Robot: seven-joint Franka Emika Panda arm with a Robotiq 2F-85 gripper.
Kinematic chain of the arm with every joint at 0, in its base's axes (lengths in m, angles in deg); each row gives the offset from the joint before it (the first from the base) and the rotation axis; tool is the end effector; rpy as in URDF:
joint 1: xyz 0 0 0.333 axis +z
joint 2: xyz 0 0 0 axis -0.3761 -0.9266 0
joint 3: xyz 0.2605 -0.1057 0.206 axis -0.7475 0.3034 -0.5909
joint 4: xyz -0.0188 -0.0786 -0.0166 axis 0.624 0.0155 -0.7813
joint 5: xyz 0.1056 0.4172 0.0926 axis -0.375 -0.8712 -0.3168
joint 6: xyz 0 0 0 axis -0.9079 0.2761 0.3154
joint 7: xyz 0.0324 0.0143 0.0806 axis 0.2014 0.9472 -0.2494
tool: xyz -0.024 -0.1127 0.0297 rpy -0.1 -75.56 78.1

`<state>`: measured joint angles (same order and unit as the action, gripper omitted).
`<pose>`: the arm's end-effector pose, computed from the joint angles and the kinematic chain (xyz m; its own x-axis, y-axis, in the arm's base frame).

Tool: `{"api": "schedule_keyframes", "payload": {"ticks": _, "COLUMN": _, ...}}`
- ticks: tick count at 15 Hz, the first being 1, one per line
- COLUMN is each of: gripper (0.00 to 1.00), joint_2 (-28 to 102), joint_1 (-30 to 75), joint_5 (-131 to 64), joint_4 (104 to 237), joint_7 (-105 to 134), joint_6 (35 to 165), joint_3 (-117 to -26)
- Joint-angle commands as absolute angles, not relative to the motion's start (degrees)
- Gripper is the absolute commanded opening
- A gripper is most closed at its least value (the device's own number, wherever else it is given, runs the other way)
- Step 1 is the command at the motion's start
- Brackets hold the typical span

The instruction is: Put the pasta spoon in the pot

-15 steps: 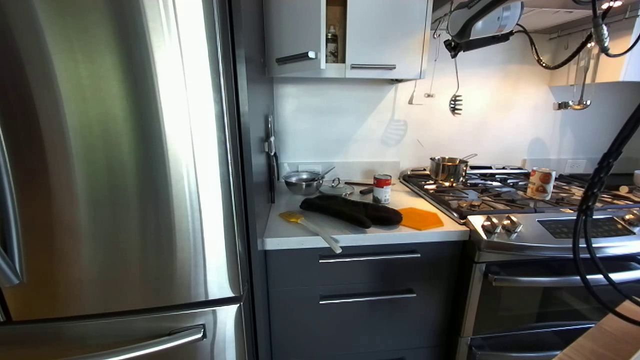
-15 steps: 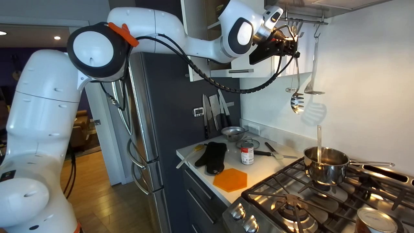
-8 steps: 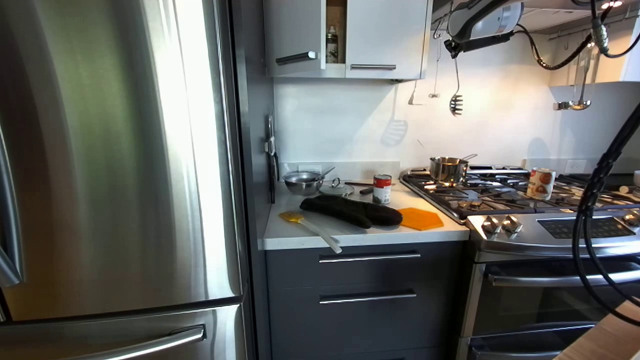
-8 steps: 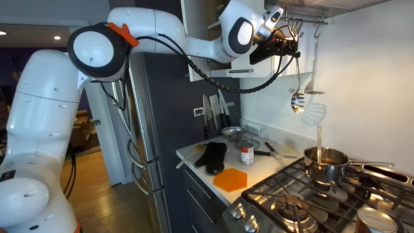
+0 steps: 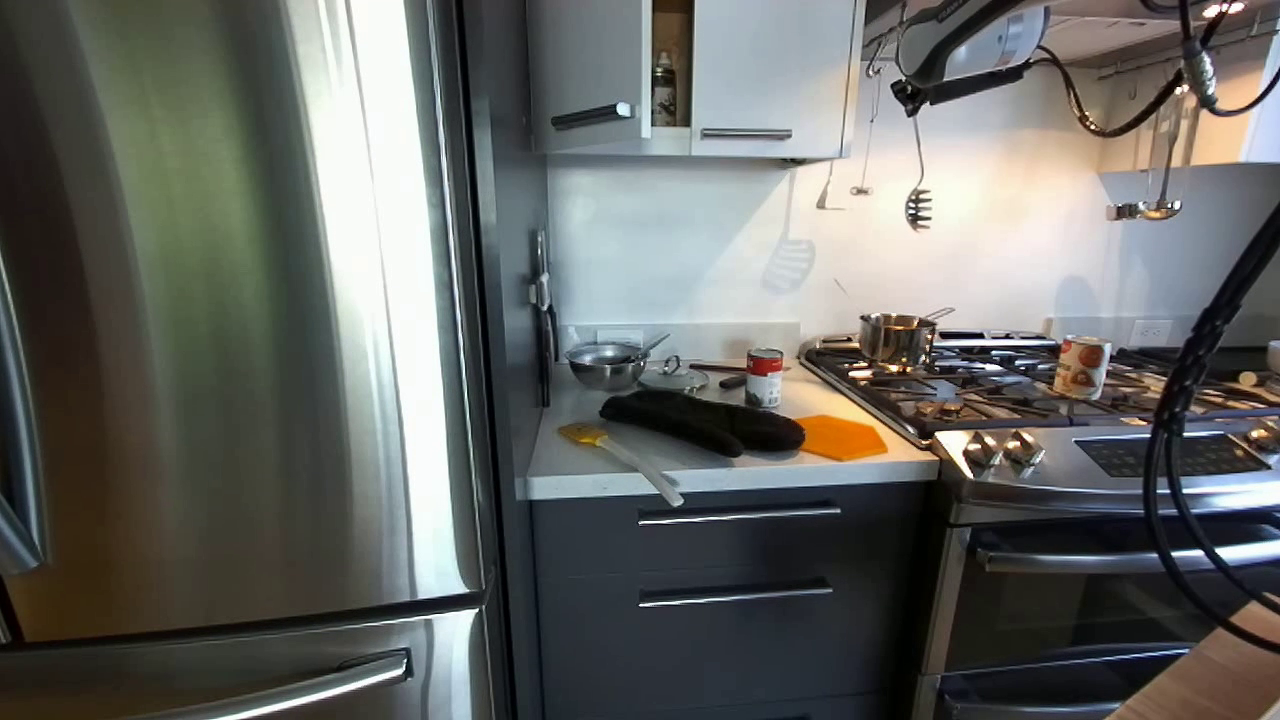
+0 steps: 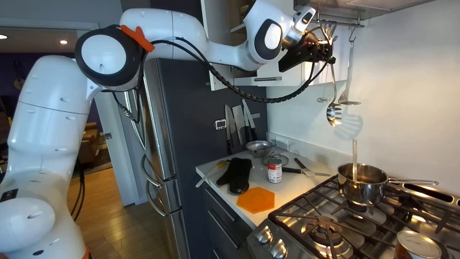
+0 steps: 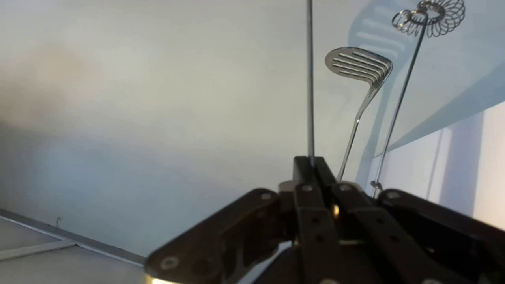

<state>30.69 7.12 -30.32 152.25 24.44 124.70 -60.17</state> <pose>0.7125 -0.3517 0.6807 0.5265 0.0226 0.8499 -0.4205 -0.8619 0.2834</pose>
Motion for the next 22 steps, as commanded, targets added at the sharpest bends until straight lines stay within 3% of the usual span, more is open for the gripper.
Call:
{"api": "schedule_keyframes", "payload": {"ticks": 1, "gripper": 0.01, "joint_2": 30.62, "joint_1": 8.18, "joint_5": -27.28, "joint_4": 151.32, "joint_7": 24.14, "joint_6": 126.97, "joint_3": -58.59}}
{"api": "schedule_keyframes", "payload": {"ticks": 12, "gripper": 0.01, "joint_2": 29.0, "joint_1": 10.6, "joint_5": -25.49, "joint_4": 151.84, "joint_7": 19.78, "joint_6": 135.63, "joint_3": -53.3}}
{"api": "schedule_keyframes", "payload": {"ticks": 22, "gripper": 0.01, "joint_2": 31.48, "joint_1": 15.72, "joint_5": -24.22, "joint_4": 158.4, "joint_7": 14.1, "joint_6": 131.36, "joint_3": -44.09}}
